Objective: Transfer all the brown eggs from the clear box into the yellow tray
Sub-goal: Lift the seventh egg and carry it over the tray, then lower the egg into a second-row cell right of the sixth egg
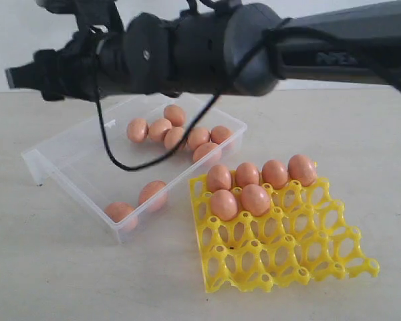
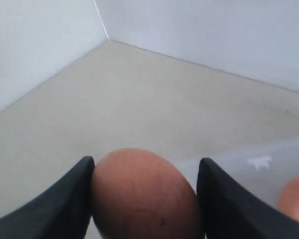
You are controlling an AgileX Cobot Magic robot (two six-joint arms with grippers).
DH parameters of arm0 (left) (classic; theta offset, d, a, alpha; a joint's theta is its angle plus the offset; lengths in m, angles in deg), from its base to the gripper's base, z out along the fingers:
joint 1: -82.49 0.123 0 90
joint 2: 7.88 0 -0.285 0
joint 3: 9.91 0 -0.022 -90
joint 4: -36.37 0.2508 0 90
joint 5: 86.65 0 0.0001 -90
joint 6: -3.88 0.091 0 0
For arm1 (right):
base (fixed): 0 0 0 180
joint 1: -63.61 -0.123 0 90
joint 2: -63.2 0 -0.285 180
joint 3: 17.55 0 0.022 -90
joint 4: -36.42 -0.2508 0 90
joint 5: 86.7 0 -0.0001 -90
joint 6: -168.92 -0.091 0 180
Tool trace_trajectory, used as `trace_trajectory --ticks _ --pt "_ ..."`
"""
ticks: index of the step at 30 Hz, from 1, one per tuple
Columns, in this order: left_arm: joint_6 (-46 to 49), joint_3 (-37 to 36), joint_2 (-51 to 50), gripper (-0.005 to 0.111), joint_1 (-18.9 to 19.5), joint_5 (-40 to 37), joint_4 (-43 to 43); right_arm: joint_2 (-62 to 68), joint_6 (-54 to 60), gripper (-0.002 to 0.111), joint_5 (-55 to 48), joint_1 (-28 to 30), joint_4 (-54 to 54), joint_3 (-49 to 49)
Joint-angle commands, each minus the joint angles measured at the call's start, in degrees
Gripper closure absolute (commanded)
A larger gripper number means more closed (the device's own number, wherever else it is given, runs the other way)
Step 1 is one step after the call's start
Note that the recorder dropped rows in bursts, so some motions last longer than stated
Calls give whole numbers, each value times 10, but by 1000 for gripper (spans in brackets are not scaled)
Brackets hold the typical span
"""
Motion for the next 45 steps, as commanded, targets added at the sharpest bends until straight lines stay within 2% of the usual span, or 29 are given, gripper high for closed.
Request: trace_trajectory --ticks 1,5,7,12,16,18,20,21,23,25,27,32,35,39,45 --pt "0 1 1 111 2 3 1 -103 1 109 109 12 -2 -199" --pt "0 1 1 111 2 3 1 -220 -13 109 215 43 4 -344" --pt "0 1 1 111 2 3 1 -274 -35 109 219 73 35 -381" --pt "0 1 1 111 2 3 1 -372 -127 109 202 223 141 -428" --pt "0 1 1 111 2 3 1 -374 -292 109 215 359 173 -428" --pt "0 1 1 111 2 3 1 -365 -435 109 237 402 286 -428" --pt "0 1 1 111 2 3 1 -353 -615 109 305 435 507 -428" --pt "0 1 1 111 2 3 1 -344 -692 109 357 452 604 -428" --pt "0 1 1 111 2 3 1 -316 -823 109 526 486 793 -427" --pt "0 1 1 111 2 3 1 -286 -863 109 670 507 884 -428" --pt "0 1 1 111 2 3 1 -256 -886 109 724 516 951 -428" --pt "0 1 1 111 2 3 1 -200 -891 109 724 515 1093 -428" --pt "0 1 1 111 2 3 1 -194 -866 109 720 515 1100 -459" --pt "0 1 1 111 2 3 1 -194 -773 109 599 515 1101 -551" --pt "0 1 1 111 2 3 1 -192 -705 109 589 515 1017 -562"
